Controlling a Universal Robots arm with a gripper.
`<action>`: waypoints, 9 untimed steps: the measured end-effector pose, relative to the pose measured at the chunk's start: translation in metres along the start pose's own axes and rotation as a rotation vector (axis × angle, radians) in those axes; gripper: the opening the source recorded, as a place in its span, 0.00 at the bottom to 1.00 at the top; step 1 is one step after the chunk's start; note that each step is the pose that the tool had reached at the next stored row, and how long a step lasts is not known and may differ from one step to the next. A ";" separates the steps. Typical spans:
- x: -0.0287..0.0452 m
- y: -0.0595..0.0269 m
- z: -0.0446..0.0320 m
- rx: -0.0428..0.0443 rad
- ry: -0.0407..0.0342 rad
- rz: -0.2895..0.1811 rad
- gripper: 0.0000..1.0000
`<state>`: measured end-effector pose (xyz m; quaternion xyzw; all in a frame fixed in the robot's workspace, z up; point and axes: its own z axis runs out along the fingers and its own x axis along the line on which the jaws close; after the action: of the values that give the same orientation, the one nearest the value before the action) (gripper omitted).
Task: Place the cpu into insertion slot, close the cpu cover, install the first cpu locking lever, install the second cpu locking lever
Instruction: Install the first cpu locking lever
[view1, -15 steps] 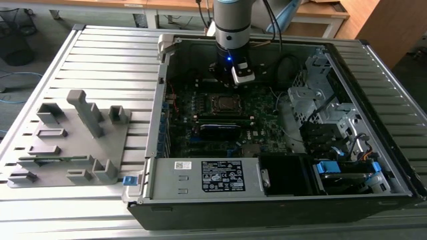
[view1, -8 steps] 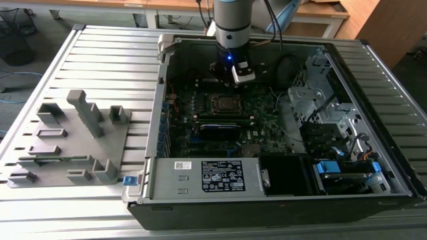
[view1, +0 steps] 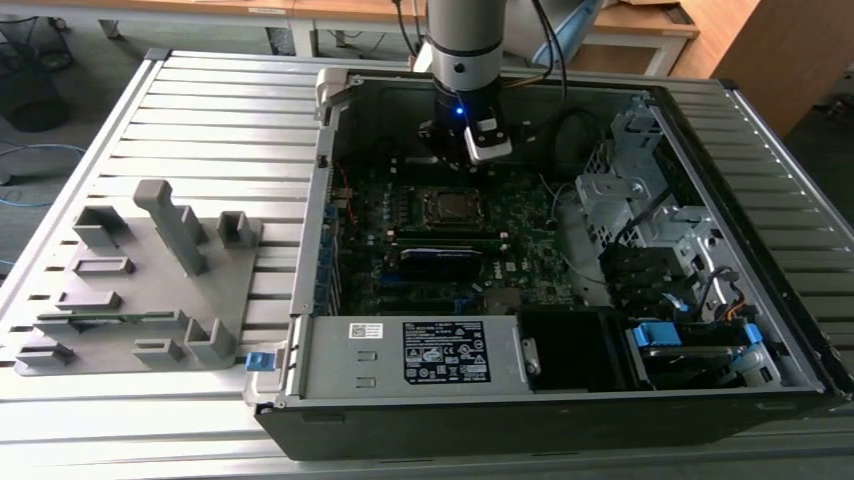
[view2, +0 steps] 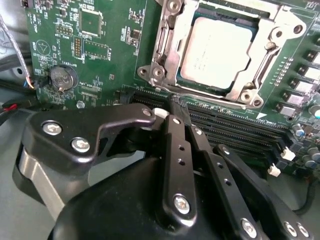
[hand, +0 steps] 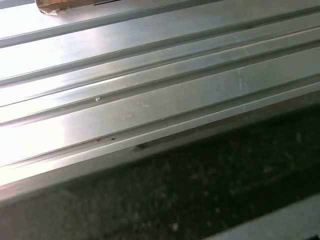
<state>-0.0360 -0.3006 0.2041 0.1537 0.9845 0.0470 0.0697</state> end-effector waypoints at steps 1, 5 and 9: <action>-0.0001 -0.0001 0.0000 0.0017 -0.0006 0.000 0.11; 0.0000 -0.0002 0.0002 0.0091 -0.0077 -0.002 0.11; -0.0004 -0.0016 0.0006 0.0110 -0.0103 -0.003 0.11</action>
<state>-0.0360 -0.3021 0.2034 0.1530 0.9846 0.0407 0.0739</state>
